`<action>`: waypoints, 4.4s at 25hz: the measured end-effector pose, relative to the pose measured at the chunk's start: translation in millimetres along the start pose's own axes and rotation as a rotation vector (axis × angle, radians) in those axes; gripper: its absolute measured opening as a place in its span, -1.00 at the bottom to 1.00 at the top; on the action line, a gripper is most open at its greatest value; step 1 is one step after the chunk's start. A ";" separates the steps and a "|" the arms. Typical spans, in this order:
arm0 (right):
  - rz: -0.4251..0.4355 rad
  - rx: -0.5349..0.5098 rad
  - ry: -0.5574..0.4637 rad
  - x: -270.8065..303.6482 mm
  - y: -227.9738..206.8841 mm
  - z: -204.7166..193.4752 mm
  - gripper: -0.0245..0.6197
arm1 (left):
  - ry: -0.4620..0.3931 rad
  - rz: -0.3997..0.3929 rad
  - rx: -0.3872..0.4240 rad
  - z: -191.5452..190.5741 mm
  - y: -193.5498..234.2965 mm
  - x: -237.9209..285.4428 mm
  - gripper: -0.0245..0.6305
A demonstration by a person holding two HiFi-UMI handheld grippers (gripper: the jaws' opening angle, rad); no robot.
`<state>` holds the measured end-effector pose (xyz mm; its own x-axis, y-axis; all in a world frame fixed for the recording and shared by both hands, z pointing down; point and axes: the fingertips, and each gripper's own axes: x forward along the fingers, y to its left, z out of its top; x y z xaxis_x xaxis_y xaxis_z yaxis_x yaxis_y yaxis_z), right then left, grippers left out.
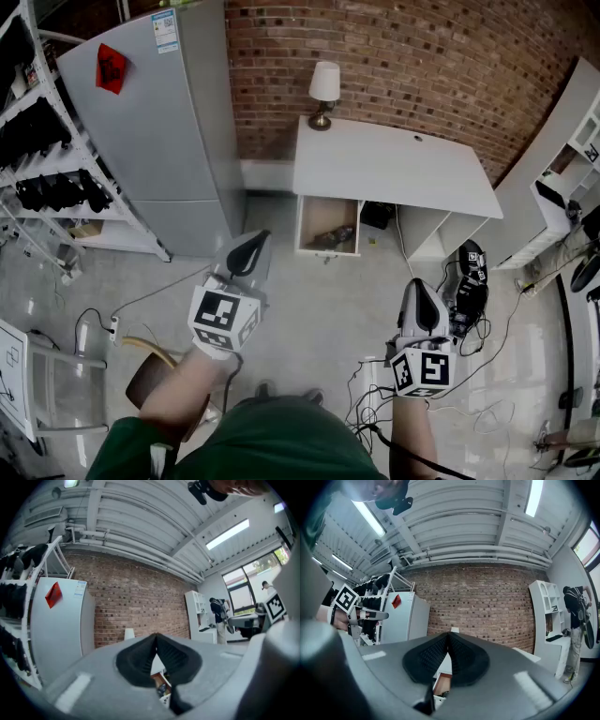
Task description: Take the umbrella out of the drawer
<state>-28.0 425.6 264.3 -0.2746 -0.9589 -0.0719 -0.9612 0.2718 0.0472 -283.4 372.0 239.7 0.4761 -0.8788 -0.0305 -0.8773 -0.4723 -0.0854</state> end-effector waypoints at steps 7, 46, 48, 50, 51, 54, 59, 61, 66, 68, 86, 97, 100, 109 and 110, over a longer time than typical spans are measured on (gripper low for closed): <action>-0.012 0.009 0.004 6.8 13.8 0.6 -0.92 | 0.001 -0.004 0.000 -2.8 15.1 -5.4 -0.93; 0.042 0.170 0.121 123.1 -123.3 -99.4 -0.38 | 0.188 -0.061 0.037 -99.1 -36.4 162.9 -0.31; 0.065 0.171 0.124 131.7 -132.9 -102.5 -0.39 | 0.202 -0.047 0.039 -104.2 -40.4 174.3 -0.31; 0.083 0.173 0.125 139.7 -142.3 -107.2 -0.39 | 0.216 -0.036 0.043 -110.2 -44.0 184.0 -0.31; 0.090 0.178 0.127 143.2 -147.1 -110.3 -0.39 | 0.222 -0.032 0.045 -113.1 -46.0 188.6 -0.31; 0.108 0.199 0.136 153.1 -158.9 -119.9 -0.39 | 0.241 -0.026 0.052 -120.1 -49.7 200.4 -0.31; 0.124 0.221 0.166 177.5 -165.5 -132.0 -0.39 | 0.269 -0.020 0.055 -132.3 -41.6 221.2 -0.31; 0.124 0.229 0.180 189.2 -168.3 -138.6 -0.39 | 0.281 -0.024 0.049 -139.6 -37.7 232.2 -0.31; 0.113 0.231 0.213 221.8 -175.8 -154.7 -0.39 | 0.292 -0.040 0.027 -160.1 -19.4 268.0 -0.33; 0.115 0.212 0.223 237.5 -178.6 -161.4 -0.39 | 0.292 -0.053 0.015 -169.7 -10.3 286.6 -0.33; -0.043 0.231 0.322 387.9 -245.3 -214.5 -0.39 | 0.479 -0.308 0.101 -312.7 24.8 457.8 -0.34; -0.029 0.342 0.382 398.7 -294.3 -293.3 -0.39 | 0.683 -0.350 0.189 -443.4 -16.4 507.2 -0.28; -0.007 0.320 0.427 400.6 -310.5 -309.5 -0.39 | 0.749 -0.318 0.184 -479.2 -18.8 517.1 -0.24; -0.008 0.382 0.473 399.8 -345.9 -355.7 -0.39 | 0.892 -0.320 0.215 -574.2 -28.6 544.5 -0.14; -0.007 0.388 0.479 400.1 -346.9 -359.4 -0.39 | 0.906 -0.328 0.215 -581.5 -31.1 545.7 -0.12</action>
<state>204.8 -81.8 577.2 -0.3125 -0.8667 0.3887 -0.9270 0.1889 -0.3241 -31.5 -132.1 804.8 0.3883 -0.4683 0.7937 -0.6374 -0.7585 -0.1356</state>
